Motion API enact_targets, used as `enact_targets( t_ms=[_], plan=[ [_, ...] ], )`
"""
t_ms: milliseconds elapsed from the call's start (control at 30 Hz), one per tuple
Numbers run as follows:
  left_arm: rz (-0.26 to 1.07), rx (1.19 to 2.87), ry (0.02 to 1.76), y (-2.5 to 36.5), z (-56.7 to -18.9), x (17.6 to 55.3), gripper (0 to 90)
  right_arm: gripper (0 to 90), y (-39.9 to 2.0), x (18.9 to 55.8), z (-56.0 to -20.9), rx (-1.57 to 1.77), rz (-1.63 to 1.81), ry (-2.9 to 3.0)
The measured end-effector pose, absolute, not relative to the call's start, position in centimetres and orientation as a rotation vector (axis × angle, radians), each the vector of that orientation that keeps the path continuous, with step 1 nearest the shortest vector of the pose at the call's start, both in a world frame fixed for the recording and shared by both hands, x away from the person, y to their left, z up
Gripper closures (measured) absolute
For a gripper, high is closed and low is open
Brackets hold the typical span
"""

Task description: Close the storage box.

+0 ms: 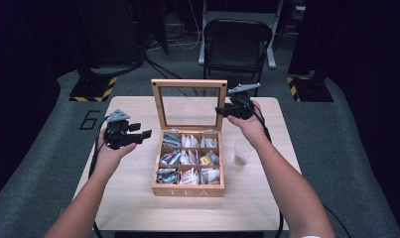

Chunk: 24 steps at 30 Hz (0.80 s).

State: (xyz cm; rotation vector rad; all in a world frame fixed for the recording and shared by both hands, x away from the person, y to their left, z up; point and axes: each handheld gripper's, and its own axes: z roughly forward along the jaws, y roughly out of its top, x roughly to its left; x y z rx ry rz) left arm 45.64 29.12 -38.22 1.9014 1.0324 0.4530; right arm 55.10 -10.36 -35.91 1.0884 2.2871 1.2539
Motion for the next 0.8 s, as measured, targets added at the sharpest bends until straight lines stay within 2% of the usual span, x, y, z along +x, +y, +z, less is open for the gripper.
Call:
enact_targets(
  t_ms=[800],
  plan=[
    [0.471, 1.896, 1.013, 28.2, -36.4, 46.6, 42.5, 61.9, -11.1, 53.2, -34.9, 1.022, 1.343, 2.286]
  ],
)
